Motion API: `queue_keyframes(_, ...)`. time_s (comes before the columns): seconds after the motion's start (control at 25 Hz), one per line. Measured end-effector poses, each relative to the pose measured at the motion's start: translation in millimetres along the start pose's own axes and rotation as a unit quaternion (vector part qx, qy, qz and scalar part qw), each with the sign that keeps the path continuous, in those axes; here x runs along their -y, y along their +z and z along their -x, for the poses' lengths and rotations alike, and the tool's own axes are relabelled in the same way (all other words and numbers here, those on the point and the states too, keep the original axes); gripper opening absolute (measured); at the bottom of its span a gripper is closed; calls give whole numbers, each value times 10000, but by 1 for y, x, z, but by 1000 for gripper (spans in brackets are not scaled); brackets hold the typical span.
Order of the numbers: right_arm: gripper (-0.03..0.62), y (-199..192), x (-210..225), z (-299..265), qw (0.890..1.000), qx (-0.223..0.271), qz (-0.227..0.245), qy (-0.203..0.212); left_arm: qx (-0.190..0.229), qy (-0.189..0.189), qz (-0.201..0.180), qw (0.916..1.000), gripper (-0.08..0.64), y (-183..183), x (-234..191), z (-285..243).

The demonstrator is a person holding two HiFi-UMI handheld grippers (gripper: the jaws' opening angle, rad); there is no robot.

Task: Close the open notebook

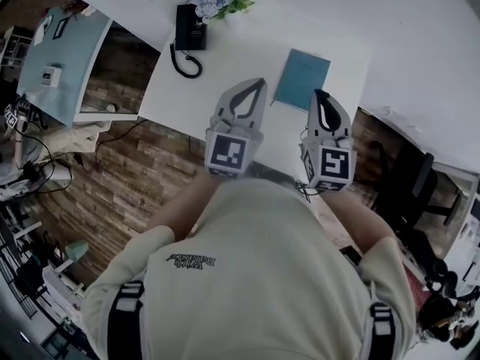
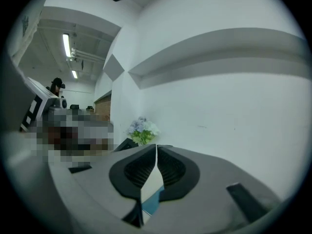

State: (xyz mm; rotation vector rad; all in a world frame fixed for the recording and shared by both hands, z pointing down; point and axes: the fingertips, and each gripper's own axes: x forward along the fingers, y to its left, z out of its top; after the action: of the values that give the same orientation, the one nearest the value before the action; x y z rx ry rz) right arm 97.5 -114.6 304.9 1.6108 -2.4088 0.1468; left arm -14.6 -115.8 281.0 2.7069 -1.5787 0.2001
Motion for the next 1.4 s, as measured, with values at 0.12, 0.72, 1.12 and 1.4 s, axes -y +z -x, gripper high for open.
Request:
queue_keyframes(0.12, 14, 21, -7, 9, 9997, 229, -60, 114, 130, -6, 32, 9999, 14, 17, 1, 12)
queue_keyframes(0.72, 3, 64, -48, 44, 9929, 904, 175, 750, 269, -149, -160, 9994, 12, 45, 26, 47)
queue_keyframes(1.12, 2, 76, -61, 50, 9897, 1066, 179, 939, 445, -45, -72, 9990, 14, 56, 22, 53)
queue_keyframes(1.4, 2, 77, -65, 54, 9894, 1059, 144, 980, 437, -85, -69, 9990, 14, 57, 25, 57)
